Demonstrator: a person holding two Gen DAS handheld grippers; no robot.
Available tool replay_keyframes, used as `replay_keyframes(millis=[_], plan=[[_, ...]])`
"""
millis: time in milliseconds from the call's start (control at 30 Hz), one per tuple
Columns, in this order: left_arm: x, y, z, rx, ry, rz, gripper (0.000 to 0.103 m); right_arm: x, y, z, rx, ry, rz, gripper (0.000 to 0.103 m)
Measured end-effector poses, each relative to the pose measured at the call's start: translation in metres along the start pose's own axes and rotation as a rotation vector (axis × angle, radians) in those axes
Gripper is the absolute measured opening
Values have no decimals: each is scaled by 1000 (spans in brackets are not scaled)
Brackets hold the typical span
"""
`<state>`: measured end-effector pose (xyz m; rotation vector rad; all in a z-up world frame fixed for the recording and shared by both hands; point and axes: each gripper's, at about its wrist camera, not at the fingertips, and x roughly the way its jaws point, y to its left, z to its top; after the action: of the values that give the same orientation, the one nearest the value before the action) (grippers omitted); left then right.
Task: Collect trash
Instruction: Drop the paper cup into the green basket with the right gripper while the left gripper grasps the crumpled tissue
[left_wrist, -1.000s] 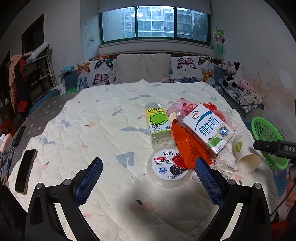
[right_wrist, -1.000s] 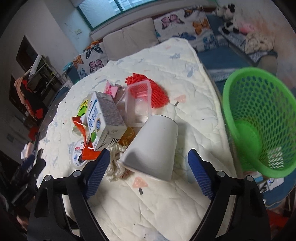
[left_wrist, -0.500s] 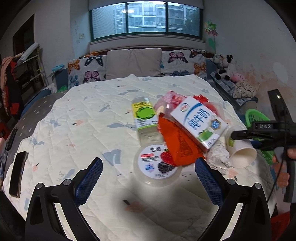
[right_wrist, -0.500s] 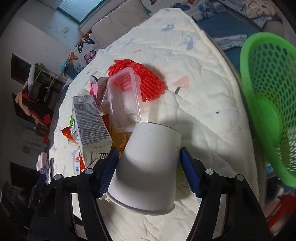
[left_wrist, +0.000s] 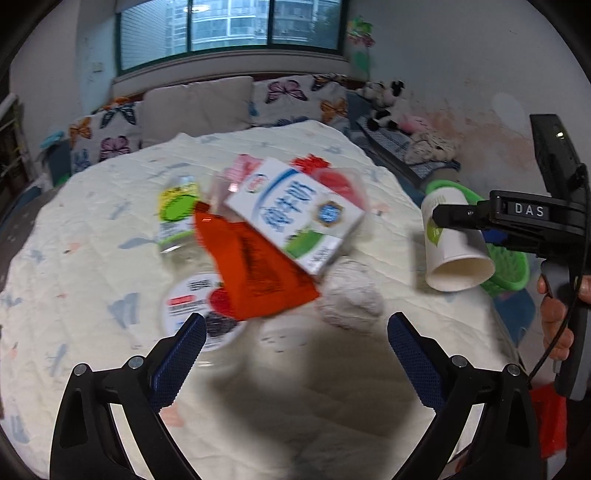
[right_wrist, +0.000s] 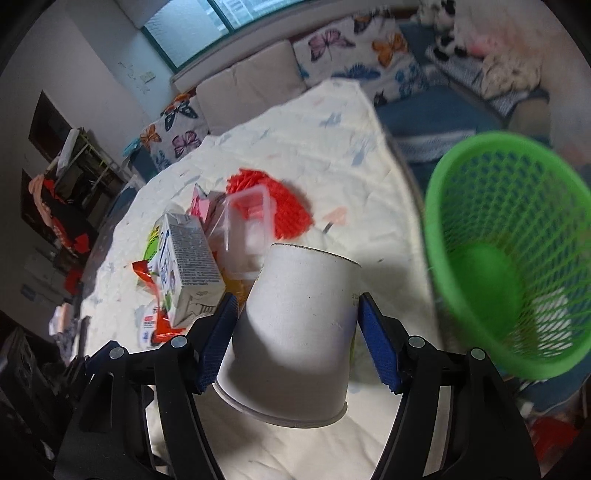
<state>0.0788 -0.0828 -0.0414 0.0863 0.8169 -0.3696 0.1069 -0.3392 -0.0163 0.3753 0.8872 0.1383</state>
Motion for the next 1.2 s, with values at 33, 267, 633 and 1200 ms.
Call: replay_keyframes(millis=[33, 267, 633, 1200], plan=[[4, -5, 1, 4, 3, -11, 94, -4, -1, -1, -5, -17, -8, 66], [36, -13, 10, -40, 65, -76, 72, -22, -16, -3, -5, -94, -61, 66], [59, -19, 12, -62, 92, -127, 49, -46, -58, 0, 56, -168, -144, 67], [28, -36, 14, -11, 62, -233, 38, -62, -121, 6, 161, -218, -251, 67]])
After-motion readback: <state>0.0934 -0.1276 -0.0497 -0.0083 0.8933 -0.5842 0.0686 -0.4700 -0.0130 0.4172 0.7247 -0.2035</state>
